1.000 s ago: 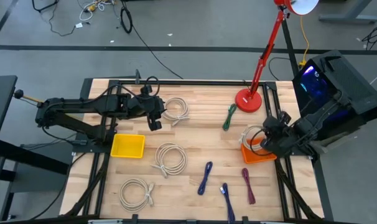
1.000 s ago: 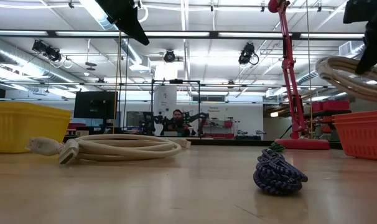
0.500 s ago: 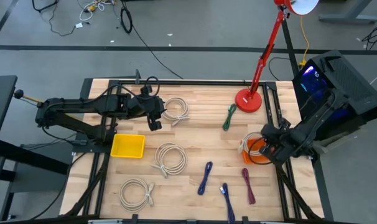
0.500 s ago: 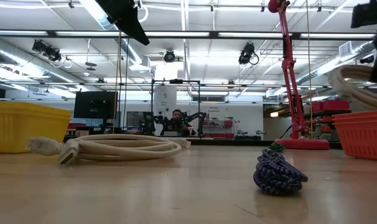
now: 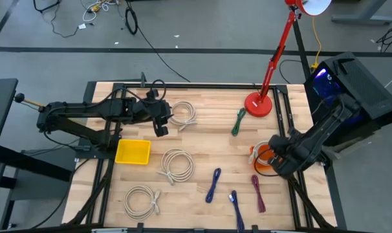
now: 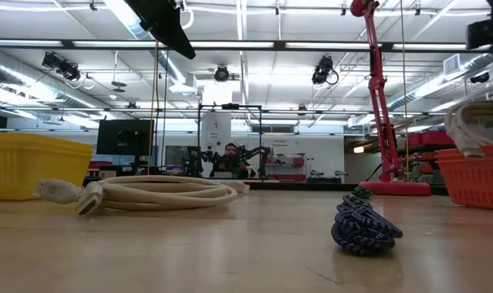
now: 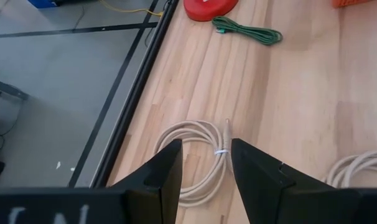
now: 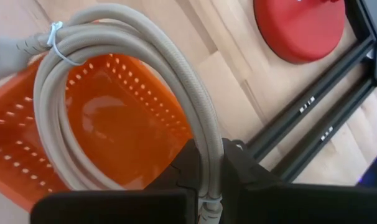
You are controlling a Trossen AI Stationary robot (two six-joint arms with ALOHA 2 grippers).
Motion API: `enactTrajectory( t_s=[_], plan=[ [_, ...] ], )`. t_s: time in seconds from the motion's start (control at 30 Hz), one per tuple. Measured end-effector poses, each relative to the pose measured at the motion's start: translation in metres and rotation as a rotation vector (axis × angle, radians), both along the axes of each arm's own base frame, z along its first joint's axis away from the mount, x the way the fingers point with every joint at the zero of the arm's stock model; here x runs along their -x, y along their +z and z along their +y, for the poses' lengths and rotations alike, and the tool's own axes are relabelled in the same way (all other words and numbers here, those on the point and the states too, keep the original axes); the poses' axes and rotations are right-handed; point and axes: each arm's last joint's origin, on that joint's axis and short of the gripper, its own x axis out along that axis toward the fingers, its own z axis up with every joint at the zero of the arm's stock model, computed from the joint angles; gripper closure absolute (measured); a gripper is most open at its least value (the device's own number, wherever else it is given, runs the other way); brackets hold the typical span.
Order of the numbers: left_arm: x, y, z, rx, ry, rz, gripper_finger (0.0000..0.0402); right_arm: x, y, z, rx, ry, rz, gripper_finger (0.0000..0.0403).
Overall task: Pick & Place USB Port
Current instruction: Put the brown HDMI cable into the orange bin
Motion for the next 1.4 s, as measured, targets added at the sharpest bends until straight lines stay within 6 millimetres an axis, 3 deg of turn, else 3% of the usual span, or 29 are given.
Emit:
enactTrajectory(
  t_s=[0.3,0.53,1.0,1.4],
  plan=[
    [0.0000,0.0000,0.0000,-0.001,-0.003,0.001,0.0259,-0.0049,-0.0060,0.0051,0.022,-0.015,0.022,0.0375],
    [0.0000,0.0000,0.0000,-0.001,-0.004,0.002,0.0259,-0.0070,-0.0066,0.0073,-0.004,-0.007,0.004,0.0321],
    [0.0002,-0.0003,-0.0001,0.000,-0.003,0.004,0.0259,-0.0066,-0.0054,0.0056,0.025,-0.037,-0.024,0.0329],
    [0.0004,-0.0005,-0.0001,0.004,0.001,0.005,0.0259,-0.0108,-0.0054,0.0057,0.035,-0.014,-0.066,0.0287]
  ],
)
